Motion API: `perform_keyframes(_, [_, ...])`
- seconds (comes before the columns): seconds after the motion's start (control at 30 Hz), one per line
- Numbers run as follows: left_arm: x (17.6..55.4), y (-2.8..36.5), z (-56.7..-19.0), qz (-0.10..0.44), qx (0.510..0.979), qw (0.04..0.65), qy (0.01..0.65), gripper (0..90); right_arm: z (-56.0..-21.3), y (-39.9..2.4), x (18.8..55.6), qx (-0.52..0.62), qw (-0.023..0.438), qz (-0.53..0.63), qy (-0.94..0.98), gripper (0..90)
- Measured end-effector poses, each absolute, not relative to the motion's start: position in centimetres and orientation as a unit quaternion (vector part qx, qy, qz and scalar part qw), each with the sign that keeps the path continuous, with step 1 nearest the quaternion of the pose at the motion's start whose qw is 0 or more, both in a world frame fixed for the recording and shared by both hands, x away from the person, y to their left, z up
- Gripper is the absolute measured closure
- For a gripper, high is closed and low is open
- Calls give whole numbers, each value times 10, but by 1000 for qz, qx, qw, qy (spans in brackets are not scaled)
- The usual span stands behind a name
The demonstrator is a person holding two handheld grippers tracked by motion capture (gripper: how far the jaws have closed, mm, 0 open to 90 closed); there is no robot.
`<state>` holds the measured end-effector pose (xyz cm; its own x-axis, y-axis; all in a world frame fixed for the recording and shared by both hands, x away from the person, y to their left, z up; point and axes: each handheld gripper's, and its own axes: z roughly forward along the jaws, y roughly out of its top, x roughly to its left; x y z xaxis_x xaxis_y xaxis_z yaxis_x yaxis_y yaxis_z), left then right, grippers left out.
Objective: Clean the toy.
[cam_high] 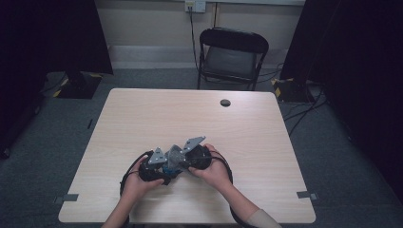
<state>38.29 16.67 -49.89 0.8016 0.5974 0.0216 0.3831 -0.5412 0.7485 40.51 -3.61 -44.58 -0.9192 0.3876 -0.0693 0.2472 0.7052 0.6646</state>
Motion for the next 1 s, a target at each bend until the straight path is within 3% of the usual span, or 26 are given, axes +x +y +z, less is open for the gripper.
perform_keyframes(0.43, [383,166,-499,133,866,389,284,255,-445,-71,426,232,118,338,904,724])
perform_keyframes(1.0, [383,166,-499,133,866,389,285,255,-440,-84,442,256,141,330,898,724])
